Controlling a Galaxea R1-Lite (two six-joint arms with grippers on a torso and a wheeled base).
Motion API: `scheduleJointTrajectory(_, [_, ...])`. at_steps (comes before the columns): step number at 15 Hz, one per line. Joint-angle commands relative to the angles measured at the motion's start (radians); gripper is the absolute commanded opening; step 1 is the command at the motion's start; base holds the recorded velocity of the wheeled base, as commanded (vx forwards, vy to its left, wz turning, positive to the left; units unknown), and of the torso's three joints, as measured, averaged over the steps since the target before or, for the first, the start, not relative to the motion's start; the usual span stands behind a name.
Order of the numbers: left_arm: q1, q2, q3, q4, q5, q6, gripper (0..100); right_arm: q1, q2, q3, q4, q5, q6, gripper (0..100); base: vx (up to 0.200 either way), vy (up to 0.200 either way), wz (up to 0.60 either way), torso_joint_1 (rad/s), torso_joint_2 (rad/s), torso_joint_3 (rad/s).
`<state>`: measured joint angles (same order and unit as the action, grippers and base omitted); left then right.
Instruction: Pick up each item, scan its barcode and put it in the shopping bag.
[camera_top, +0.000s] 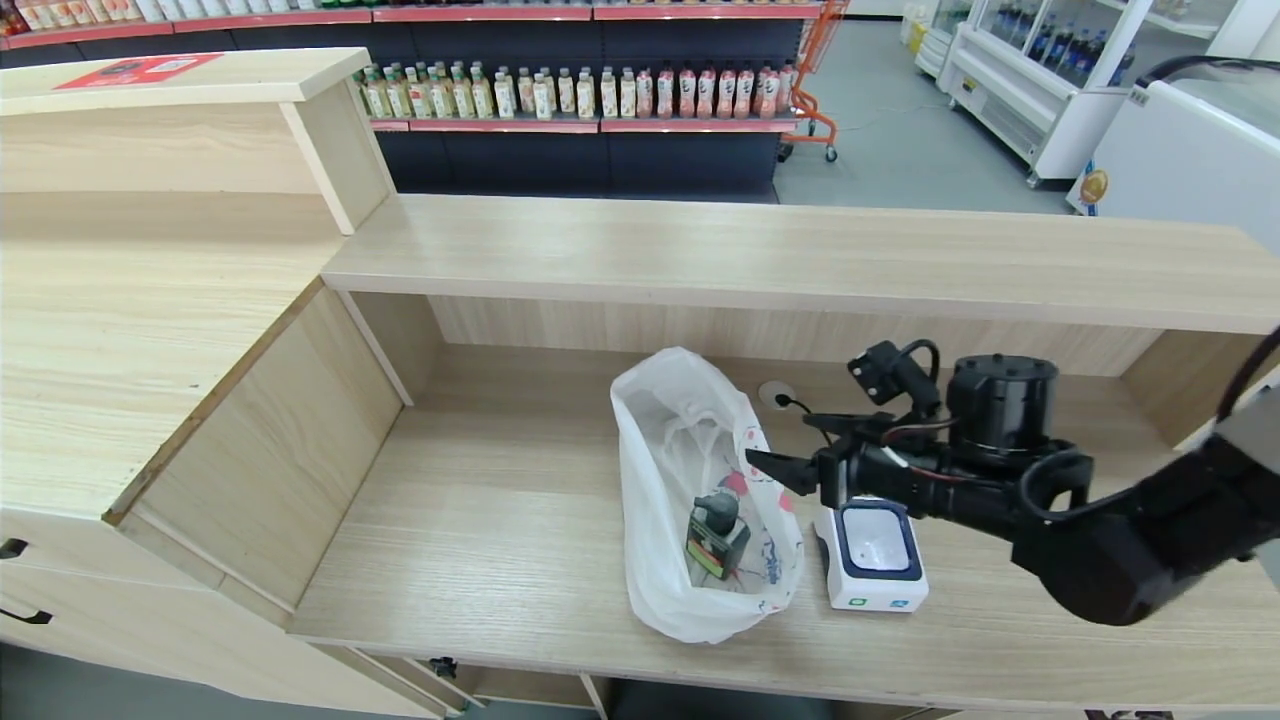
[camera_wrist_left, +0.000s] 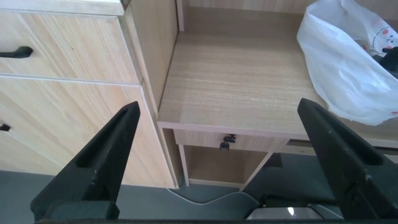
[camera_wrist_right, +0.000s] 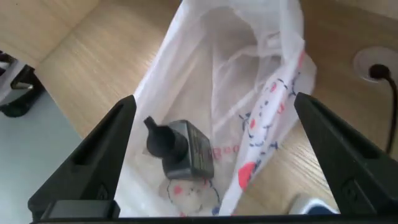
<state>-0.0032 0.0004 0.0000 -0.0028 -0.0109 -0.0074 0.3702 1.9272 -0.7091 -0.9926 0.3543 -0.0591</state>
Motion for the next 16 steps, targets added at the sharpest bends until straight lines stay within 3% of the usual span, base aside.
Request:
scheduleJointTrajectory(1, [0.0, 0.001, 0.0, 0.0, 0.0, 0.0, 100, -0.059, -0.34, 0.229, 0.143, -0.089, -0.014, 100, 0.0, 0.0, 0.0, 0.0, 0.0, 0.0])
scheduleJointTrajectory(3, [0.0, 0.001, 0.0, 0.0, 0.0, 0.0, 100, -0.1, -0.502, 0.349, 0.25, -0.293, -0.016, 100, 0.0, 0.0, 0.0, 0.0, 0.0, 0.0])
scheduleJointTrajectory(5, [0.0, 0.001, 0.0, 0.0, 0.0, 0.0, 100, -0.149, -0.616, 0.456, 0.267, -0.377, -0.016, 100, 0.0, 0.0, 0.0, 0.0, 0.0, 0.0])
scheduleJointTrajectory(8, [0.0, 0.001, 0.0, 0.0, 0.0, 0.0, 100, -0.16, -0.741, 0.534, 0.287, -0.385, -0.016, 100, 0.0, 0.0, 0.0, 0.0, 0.0, 0.0])
scheduleJointTrajectory(13, [0.0, 0.001, 0.0, 0.0, 0.0, -0.002, 100, -0.183, -1.007, 0.524, 0.617, -0.385, -0.016, 100, 0.0, 0.0, 0.0, 0.0, 0.0, 0.0])
scheduleJointTrajectory(16, [0.0, 0.001, 0.0, 0.0, 0.0, -0.002, 100, -0.201, -1.08, 0.522, 0.677, -0.386, -0.016, 100, 0.0, -0.2, 0.0, -0.002, 0.01, -0.001])
